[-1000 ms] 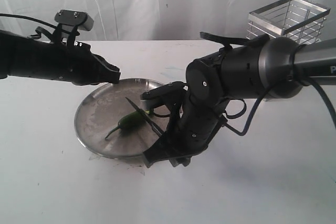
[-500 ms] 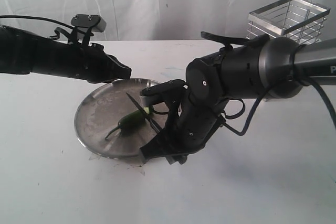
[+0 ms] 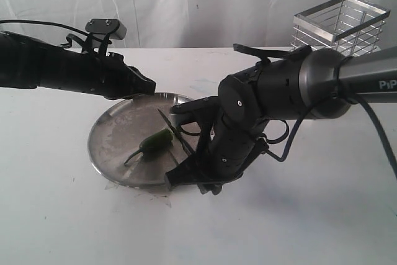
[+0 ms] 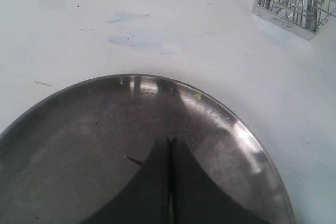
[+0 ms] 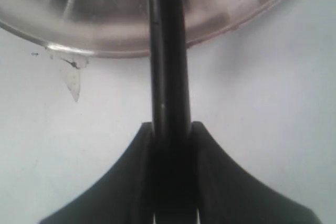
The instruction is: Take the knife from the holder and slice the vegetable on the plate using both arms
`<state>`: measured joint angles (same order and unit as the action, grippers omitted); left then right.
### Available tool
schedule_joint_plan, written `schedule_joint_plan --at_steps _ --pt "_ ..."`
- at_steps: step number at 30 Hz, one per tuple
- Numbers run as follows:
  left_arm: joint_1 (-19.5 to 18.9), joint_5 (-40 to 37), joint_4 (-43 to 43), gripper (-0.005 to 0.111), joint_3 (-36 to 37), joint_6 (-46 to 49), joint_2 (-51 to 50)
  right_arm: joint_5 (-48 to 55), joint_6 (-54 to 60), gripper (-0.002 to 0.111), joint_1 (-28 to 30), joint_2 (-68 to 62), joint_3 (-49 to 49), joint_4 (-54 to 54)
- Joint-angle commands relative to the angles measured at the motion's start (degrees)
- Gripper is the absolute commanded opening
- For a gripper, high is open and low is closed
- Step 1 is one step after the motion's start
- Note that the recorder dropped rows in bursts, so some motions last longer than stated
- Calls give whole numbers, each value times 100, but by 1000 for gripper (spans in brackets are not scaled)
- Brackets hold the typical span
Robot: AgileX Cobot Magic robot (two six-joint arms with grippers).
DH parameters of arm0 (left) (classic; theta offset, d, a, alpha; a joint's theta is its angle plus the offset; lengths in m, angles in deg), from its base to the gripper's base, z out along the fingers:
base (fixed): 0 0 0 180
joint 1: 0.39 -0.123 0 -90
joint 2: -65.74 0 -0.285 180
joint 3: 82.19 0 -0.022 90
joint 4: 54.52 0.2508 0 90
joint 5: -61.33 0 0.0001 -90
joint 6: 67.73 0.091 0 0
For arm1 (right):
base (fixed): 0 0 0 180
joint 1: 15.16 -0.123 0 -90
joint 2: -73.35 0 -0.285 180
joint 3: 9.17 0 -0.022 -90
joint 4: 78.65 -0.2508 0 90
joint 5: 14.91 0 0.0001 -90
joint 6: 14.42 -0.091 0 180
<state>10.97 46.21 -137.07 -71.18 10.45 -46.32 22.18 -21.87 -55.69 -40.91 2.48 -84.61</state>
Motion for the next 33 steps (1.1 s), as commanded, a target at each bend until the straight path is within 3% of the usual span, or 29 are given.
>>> schedule_joint_plan --at_steps 1,33 --pt "3 -100 -85 0 -21 11 26 67 103 0 47 -37 28 17" --pt "3 -111 -85 0 -21 11 26 -242 294 0 47 -178 28 -201"
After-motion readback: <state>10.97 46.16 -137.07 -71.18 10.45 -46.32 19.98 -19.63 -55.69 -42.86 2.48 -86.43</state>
